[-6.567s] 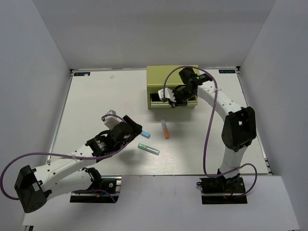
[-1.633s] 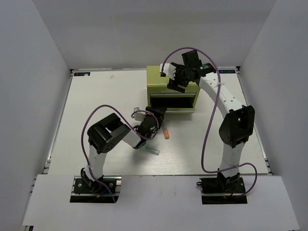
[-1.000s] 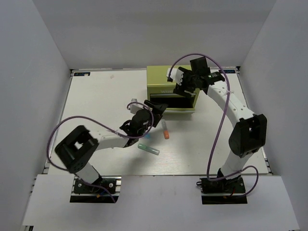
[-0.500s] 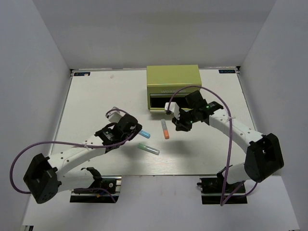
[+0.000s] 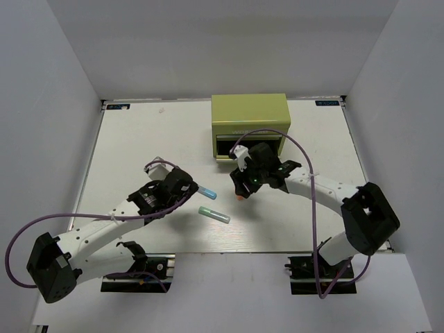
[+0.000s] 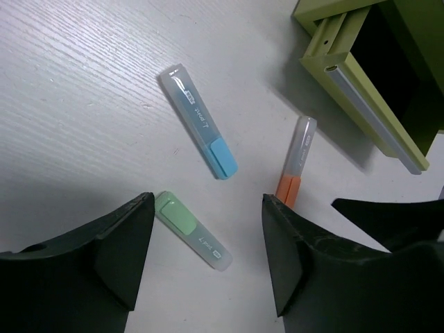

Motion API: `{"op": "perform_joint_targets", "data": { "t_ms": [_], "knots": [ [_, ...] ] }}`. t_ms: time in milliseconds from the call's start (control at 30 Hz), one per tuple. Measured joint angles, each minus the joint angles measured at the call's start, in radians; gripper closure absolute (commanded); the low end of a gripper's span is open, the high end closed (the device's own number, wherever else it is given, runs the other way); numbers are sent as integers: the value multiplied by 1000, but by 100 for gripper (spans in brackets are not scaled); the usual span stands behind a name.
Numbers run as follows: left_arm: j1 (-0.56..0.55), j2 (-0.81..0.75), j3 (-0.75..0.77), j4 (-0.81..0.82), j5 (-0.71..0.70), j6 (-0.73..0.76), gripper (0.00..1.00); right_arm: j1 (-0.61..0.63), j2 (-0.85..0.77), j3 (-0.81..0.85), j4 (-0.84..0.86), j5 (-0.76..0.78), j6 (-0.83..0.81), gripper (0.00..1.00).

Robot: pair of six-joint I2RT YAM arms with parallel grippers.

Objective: Sort the stationery into containers
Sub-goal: Pick up the pen from the center of the board.

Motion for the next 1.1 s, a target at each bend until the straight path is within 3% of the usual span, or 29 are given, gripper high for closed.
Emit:
{"op": "perform_joint_targets", "data": {
  "t_ms": [133,467,700,867,1100],
  "knots": [
    [0,-8,-3,1,3,19,20,42,67,-1,74,63,105,39],
    [0,-2,-14,11,21,33,20,65,195,-4,159,265,253,42],
    [0,104,-6,34,19,74,21,64,227,-4,189,253,273,63],
    [0,232,36,41,21,193,20,62,225,-22,216,179,268,77],
    [21,309,72,63,53,360,20,59,134,-71,166,69,137,88]
  ]
}}
